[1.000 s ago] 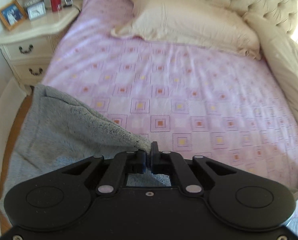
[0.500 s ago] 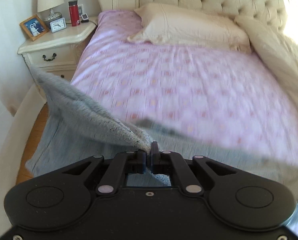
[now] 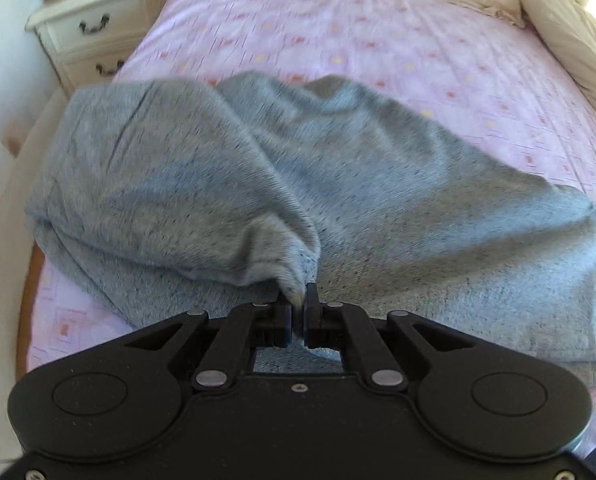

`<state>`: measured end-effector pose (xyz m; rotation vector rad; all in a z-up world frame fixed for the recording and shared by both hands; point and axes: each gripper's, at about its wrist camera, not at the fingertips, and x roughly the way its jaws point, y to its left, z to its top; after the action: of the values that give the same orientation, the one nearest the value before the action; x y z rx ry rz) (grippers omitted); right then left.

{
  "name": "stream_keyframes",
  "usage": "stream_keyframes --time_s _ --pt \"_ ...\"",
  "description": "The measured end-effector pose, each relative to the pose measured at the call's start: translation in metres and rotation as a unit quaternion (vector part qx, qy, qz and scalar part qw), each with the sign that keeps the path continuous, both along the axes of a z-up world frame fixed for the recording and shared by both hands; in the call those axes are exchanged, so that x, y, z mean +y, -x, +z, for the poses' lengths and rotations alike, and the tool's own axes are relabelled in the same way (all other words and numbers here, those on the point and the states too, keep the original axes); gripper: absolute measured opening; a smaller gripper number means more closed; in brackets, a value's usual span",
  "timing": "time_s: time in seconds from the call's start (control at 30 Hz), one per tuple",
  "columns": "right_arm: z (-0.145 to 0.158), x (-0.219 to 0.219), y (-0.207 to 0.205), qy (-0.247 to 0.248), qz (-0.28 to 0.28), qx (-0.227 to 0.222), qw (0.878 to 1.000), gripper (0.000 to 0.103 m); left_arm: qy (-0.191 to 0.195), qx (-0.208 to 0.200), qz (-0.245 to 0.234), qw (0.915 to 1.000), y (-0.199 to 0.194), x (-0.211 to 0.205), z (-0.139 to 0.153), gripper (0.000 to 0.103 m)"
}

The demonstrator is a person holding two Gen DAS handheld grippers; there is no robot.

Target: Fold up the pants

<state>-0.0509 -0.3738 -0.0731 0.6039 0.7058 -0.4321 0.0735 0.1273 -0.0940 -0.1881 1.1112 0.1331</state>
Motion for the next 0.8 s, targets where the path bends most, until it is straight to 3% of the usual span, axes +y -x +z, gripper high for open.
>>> stream_keyframes --time_s 0.07,0.17,0.63,0.8 --pt "0.003 -0.005 0.003 -0.008 -0.018 -0.015 1.0 0.007 0.008 0.003 0.011 0.9999 -0.002 0.003 -0.006 0.007" --pt "0.004 -0.017 0.002 -0.025 -0.04 -0.028 0.999 0.02 0.004 0.003 0.017 0.9998 -0.004 0.001 -0.01 0.007" --pt "-0.022 -0.032 -0.006 -0.096 -0.078 0.007 0.992 0.02 -0.002 0.005 0.019 0.9998 -0.007 0.003 -0.016 0.007" --pt "-0.022 -0.021 -0.007 -0.077 -0.049 0.013 0.996 0.021 -0.003 0.007 0.018 0.9998 -0.006 0.003 -0.015 0.007"
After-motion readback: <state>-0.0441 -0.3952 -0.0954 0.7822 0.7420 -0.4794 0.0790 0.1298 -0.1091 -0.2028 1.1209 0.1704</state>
